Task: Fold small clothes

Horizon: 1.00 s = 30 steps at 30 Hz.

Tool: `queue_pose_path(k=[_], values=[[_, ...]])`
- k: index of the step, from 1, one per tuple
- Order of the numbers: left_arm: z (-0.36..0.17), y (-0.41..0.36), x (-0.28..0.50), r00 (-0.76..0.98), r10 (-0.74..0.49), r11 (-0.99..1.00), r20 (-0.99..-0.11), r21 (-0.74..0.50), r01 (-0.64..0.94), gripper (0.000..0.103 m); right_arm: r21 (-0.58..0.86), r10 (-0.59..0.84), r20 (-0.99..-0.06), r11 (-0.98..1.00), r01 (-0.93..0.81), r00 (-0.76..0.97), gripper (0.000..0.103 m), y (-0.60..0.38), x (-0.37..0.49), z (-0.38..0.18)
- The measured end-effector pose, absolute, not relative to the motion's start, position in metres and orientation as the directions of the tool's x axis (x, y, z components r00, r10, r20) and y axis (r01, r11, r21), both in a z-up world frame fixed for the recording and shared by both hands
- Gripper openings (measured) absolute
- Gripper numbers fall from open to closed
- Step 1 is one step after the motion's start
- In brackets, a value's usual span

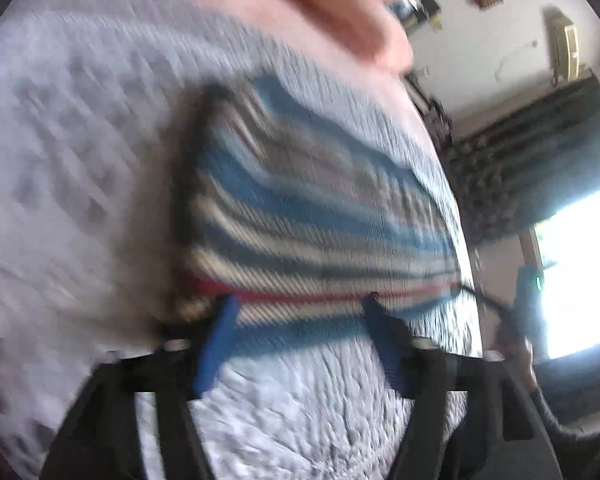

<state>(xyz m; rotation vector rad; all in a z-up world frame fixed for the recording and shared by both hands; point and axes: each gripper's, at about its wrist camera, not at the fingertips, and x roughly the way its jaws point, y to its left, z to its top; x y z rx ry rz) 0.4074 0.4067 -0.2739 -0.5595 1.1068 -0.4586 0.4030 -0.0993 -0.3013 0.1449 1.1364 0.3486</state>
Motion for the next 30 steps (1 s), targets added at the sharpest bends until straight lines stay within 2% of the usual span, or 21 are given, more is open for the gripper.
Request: queue_pose_path(k=[1,3,7,9,12,16,22,30], values=[[-0.269,0.416,0.413,0.394,-0.586,0.784,-0.708,-0.619,0.053,0.073,0.250,0.329,-0.864,0.938,-0.241,0.382,0.045,-0.075,0.396,-0.298],[-0.267,0.436,0.429,0.389,-0.555,0.800,-0.735,-0.600,0.008,0.076,0.187,0.309,-0.862,0.931,-0.314,0.402,0.060,-0.040,0.383,-0.295],[-0.273,0.453,0.466,0.356,-0.520,0.818,-0.776,-0.573,-0.054,0.076,0.040,0.278,-0.855,0.877,-0.479,0.438,0.070,0.040,0.350,-0.297],[-0.275,0.467,0.482,0.357,-0.495,0.834,-0.792,-0.548,-0.058,0.076,0.001,0.274,-0.864,0.841,-0.541,0.423,0.070,0.075,0.334,-0.308],[-0.284,0.470,0.504,0.337,-0.520,0.819,-0.785,-0.570,-0.062,0.076,-0.096,0.249,-0.859,0.779,-0.619,0.447,0.070,0.127,0.311,-0.323],[-0.300,0.454,0.535,0.298,-0.569,0.797,-0.767,-0.604,-0.032,0.076,-0.263,0.241,-0.800,0.683,-0.682,0.550,0.071,0.190,0.285,-0.329],[-0.327,0.421,0.569,0.199,-0.645,0.756,-0.738,-0.654,0.024,0.076,-0.388,0.217,-0.751,0.619,-0.683,0.623,0.072,0.248,0.294,-0.345],[-0.342,0.407,0.591,0.175,-0.676,0.731,-0.716,-0.681,0.043,0.075,-0.508,0.169,-0.697,0.570,-0.646,0.697,0.071,0.286,0.306,-0.368]])
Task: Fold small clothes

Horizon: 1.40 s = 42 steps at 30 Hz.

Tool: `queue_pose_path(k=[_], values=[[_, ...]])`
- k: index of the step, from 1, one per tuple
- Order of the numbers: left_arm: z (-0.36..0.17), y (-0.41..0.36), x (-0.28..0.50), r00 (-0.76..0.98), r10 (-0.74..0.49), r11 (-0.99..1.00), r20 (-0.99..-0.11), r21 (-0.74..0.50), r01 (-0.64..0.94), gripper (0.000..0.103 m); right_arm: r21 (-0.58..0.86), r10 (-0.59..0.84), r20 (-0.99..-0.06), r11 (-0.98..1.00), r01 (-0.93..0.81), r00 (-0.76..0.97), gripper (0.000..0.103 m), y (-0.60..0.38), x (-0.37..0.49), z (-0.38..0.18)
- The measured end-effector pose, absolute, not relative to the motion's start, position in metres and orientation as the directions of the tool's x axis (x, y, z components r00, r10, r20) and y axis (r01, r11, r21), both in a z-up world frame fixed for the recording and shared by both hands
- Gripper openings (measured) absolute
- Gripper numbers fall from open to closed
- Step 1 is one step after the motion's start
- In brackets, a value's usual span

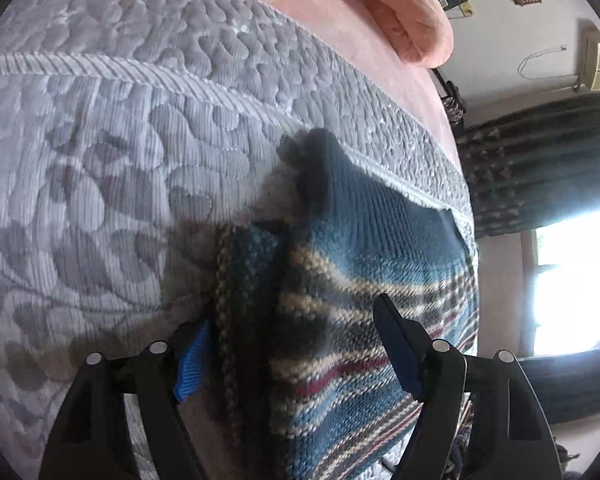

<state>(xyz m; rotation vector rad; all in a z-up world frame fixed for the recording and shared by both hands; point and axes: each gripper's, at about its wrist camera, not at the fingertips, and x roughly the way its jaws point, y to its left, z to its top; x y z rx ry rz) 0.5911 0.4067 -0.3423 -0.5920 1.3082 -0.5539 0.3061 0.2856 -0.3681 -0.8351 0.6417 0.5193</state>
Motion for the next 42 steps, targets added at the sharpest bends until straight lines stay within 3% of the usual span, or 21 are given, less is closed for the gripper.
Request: queue_pose_path(k=[9,35,38,42], values=[[-0.341,0.398,0.606,0.133,-0.636,0.769,-0.760,-0.639,0.024,0.044,-0.587,0.155,-0.627,0.551,-0.594,0.763,0.063,0.317,0.318,-0.377],[-0.350,0.387,0.623,0.082,-0.621,0.784,-0.779,-0.620,0.045,0.040,-0.525,0.158,-0.627,0.637,-0.564,0.763,0.060,0.327,0.340,-0.374],[-0.349,0.390,0.624,0.081,-0.617,0.787,-0.783,-0.615,0.047,0.036,-0.513,0.161,-0.636,0.643,-0.569,0.755,0.055,0.328,0.341,-0.374],[-0.346,0.390,0.622,0.083,-0.616,0.788,-0.784,-0.614,0.044,0.031,-0.493,0.162,-0.649,0.655,-0.573,0.744,0.041,0.328,0.340,-0.373]])
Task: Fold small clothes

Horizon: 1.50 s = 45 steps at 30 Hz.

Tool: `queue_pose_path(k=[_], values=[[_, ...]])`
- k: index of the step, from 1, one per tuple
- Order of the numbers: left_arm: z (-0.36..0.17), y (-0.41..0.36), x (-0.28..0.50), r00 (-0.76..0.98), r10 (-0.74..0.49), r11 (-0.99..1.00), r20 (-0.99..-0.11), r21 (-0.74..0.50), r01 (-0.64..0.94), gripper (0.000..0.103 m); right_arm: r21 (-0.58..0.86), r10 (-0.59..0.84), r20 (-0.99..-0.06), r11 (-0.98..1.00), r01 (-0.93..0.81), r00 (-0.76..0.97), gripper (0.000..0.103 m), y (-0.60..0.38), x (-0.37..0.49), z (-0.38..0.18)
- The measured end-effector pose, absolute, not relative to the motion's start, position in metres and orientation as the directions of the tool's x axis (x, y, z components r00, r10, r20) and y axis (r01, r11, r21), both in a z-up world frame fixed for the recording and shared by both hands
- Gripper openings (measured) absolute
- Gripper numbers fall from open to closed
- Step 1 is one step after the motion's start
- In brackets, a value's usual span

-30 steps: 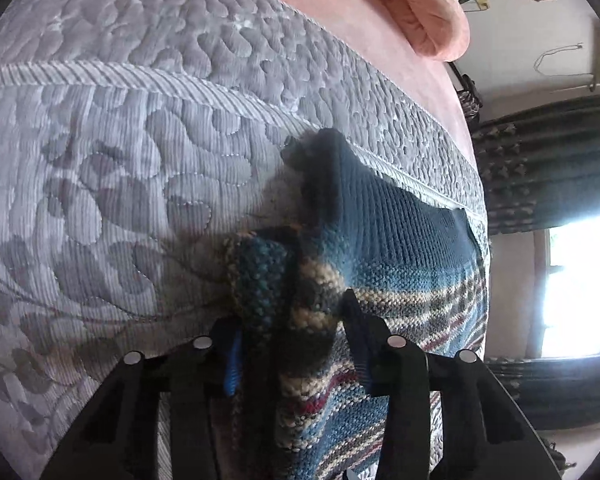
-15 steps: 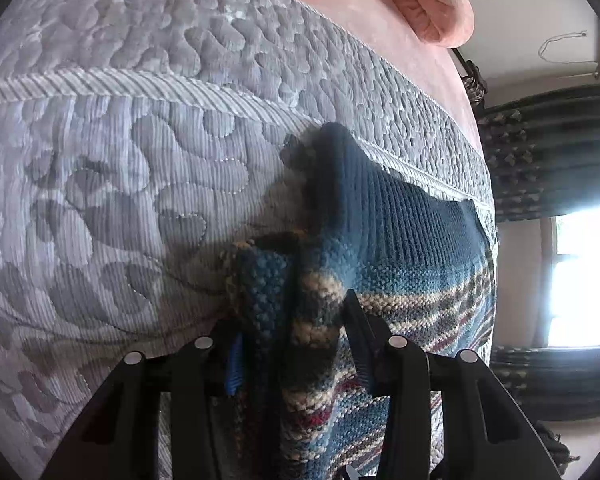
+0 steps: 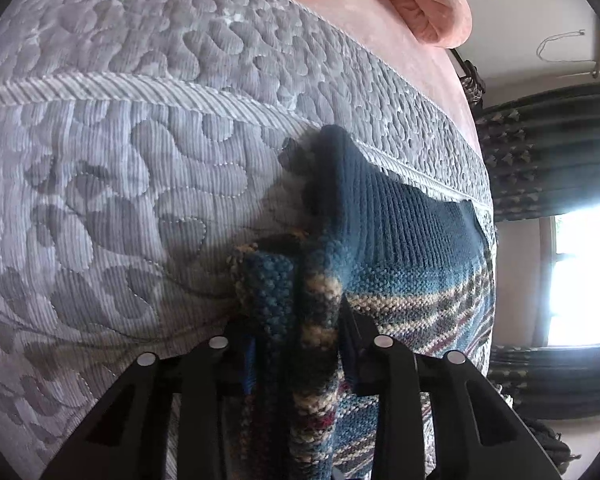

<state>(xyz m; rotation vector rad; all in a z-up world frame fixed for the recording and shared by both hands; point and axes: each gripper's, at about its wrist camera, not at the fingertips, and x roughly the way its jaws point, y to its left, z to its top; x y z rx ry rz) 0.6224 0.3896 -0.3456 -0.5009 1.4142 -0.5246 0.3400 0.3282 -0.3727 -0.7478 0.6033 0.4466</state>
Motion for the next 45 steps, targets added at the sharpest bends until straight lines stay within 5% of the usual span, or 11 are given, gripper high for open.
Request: queue_pose_path(k=[10,45], values=[[-0.317,0.384,0.623,0.087,-0.562,0.826,-0.822,-0.562,0.025,0.024,-0.408,0.191,-0.659,0.722,-0.559,0.728,0.023,0.314,0.341,-0.348],[-0.167,0.266,0.623,0.164,-0.390,0.918,-0.906,-0.369,0.145,0.021,-0.178,0.249,-0.558,0.896,-0.408,0.791,0.019,0.192,0.346,-0.222]])
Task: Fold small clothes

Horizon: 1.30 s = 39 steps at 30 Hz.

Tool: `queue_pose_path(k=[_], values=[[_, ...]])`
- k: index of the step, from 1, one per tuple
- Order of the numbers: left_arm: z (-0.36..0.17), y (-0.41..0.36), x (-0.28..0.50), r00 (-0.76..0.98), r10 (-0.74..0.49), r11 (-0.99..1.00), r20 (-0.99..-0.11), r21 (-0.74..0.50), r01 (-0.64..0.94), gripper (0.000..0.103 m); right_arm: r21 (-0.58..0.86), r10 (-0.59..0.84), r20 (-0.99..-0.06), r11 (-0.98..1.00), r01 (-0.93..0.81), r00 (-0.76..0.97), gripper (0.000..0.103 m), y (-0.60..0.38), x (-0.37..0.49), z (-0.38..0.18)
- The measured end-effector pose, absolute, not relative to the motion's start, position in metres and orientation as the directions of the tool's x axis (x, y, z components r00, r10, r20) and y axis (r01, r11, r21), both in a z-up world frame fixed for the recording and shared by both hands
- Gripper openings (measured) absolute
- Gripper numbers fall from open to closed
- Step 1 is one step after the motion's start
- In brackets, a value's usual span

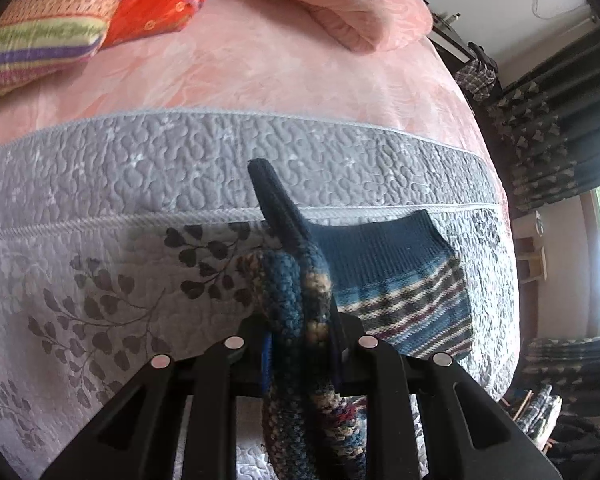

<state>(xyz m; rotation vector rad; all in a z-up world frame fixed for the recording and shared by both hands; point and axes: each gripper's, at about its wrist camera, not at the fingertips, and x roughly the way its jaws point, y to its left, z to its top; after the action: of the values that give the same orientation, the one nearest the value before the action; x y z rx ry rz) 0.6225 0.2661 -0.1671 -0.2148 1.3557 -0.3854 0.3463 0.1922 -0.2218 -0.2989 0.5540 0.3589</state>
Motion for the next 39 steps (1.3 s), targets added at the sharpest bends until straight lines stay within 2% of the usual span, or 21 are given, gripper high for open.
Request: queue_pose_path(k=[21,39], values=[[-0.123,0.162,0.618,0.192,-0.331,0.930,-0.924,-0.285,0.233,0.021,-0.104,0.209,-0.527,0.946,-0.306,0.824,0.016,0.110,0.348,-0.197],[-0.134,0.076,0.617,0.167,-0.280,0.927,-0.945,-0.221,0.305,0.021,-0.023,0.175,-0.540,0.975,-0.223,0.823,0.015,0.043,0.355,-0.209]])
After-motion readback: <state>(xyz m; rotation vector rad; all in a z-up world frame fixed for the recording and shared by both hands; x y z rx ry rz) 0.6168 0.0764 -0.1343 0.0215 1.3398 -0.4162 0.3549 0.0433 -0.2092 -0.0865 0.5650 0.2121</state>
